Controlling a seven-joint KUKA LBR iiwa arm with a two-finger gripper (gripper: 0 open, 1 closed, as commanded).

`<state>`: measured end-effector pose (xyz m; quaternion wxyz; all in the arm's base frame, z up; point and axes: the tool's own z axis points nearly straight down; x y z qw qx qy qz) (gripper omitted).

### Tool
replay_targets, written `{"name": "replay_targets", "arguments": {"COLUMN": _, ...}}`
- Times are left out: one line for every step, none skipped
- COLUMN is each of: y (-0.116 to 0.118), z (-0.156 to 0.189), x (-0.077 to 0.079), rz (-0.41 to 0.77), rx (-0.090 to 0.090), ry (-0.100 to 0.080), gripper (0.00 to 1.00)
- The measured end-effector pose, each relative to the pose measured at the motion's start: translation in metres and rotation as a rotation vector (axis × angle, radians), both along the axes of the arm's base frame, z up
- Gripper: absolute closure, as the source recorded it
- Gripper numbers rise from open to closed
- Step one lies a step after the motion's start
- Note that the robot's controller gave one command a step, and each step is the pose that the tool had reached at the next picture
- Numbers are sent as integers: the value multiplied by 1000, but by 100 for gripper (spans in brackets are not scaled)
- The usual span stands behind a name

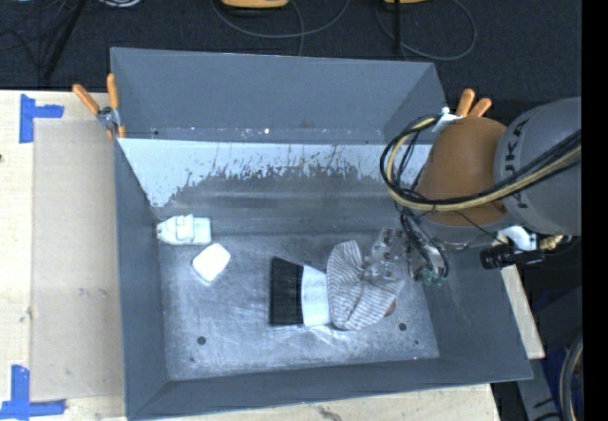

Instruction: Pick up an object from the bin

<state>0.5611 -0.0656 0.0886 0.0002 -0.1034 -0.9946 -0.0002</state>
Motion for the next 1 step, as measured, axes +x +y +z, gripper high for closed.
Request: {"name": "replay_targets", "arguments": {"y": 0, "z": 4, "x": 0, "rz": 1, "rx": 0, "ry": 0, "gripper": 100}}
